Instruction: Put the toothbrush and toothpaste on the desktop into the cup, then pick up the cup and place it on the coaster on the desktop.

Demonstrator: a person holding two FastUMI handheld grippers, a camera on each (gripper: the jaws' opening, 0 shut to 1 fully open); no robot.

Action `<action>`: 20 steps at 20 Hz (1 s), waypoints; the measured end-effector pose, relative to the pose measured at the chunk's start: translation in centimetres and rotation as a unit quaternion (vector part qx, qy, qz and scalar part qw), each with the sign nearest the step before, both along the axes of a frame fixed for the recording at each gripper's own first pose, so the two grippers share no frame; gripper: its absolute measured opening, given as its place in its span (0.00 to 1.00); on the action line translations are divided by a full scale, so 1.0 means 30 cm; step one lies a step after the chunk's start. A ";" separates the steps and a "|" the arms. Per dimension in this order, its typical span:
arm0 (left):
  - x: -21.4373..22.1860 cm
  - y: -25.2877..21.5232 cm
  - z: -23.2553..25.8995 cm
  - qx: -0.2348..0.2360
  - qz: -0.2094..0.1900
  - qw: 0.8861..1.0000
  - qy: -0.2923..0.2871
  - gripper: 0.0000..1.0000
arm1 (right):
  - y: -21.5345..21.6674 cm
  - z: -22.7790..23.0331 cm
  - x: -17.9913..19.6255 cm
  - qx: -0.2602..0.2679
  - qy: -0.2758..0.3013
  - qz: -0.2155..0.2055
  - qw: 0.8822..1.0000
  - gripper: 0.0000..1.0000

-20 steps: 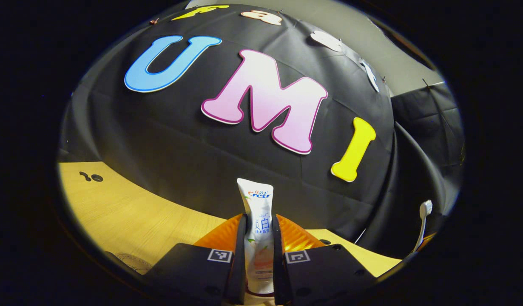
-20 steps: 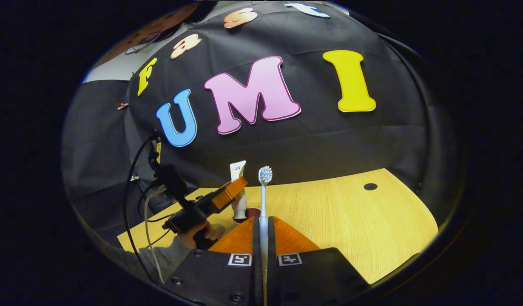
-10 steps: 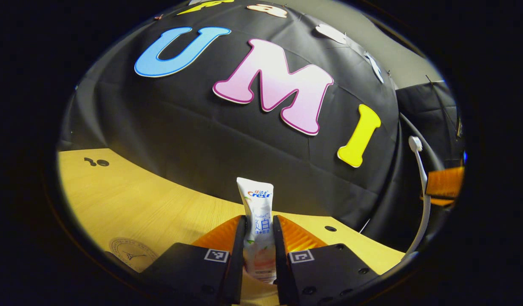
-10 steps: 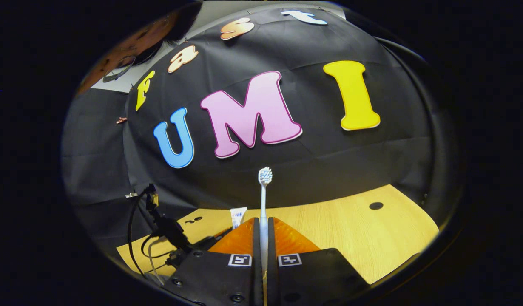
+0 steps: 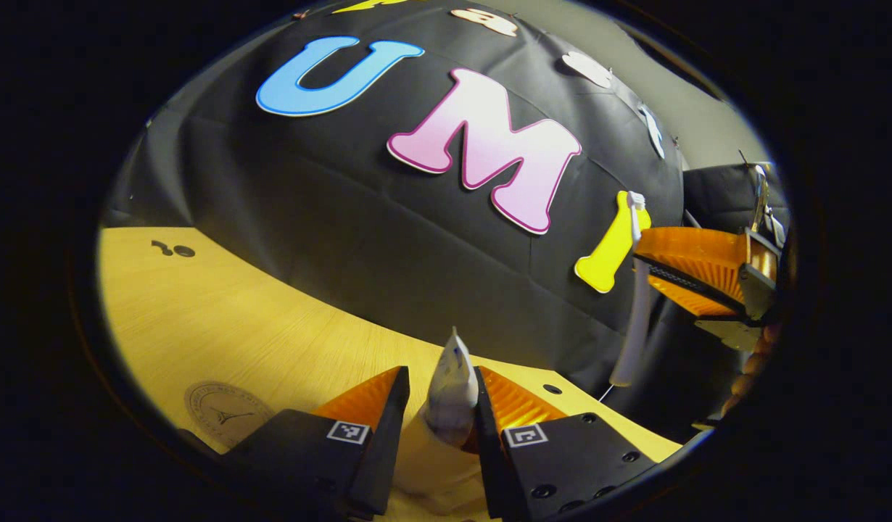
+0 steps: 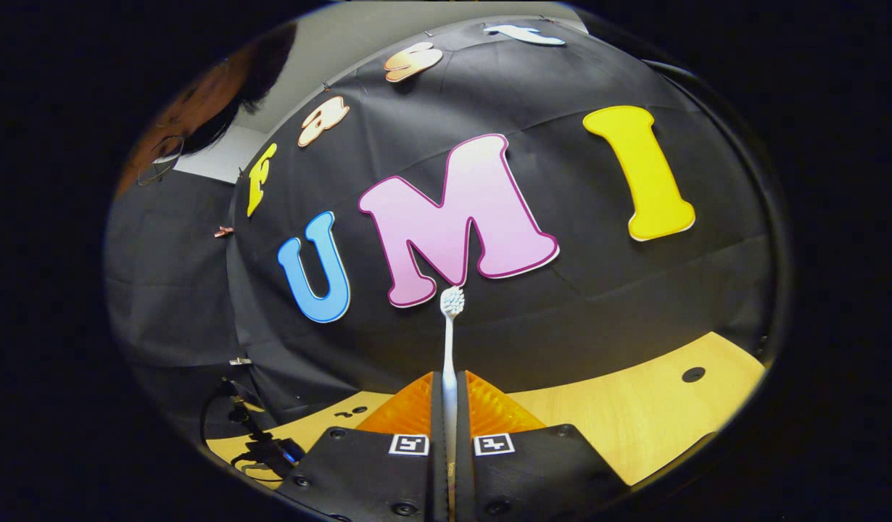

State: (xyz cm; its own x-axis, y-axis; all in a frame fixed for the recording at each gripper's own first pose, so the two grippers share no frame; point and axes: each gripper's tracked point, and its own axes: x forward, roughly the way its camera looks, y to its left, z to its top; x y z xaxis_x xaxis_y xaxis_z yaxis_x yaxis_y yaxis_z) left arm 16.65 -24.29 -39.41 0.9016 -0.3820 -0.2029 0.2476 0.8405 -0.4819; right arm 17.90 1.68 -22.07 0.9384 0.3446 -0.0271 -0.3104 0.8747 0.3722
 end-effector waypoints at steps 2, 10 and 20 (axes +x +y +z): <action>-0.028 0.027 0.008 -0.010 0.007 1.000 0.006 0.56 | 0.042 -0.045 0.023 -0.010 0.001 0.009 1.000 0.07; -0.184 0.096 0.063 0.018 -0.006 1.000 0.012 0.61 | 0.142 -0.279 0.062 -0.055 0.035 0.036 0.997 0.07; -0.474 0.273 0.049 0.089 -0.003 0.992 0.085 0.77 | 0.180 -0.498 0.020 -0.120 0.082 0.049 0.988 0.10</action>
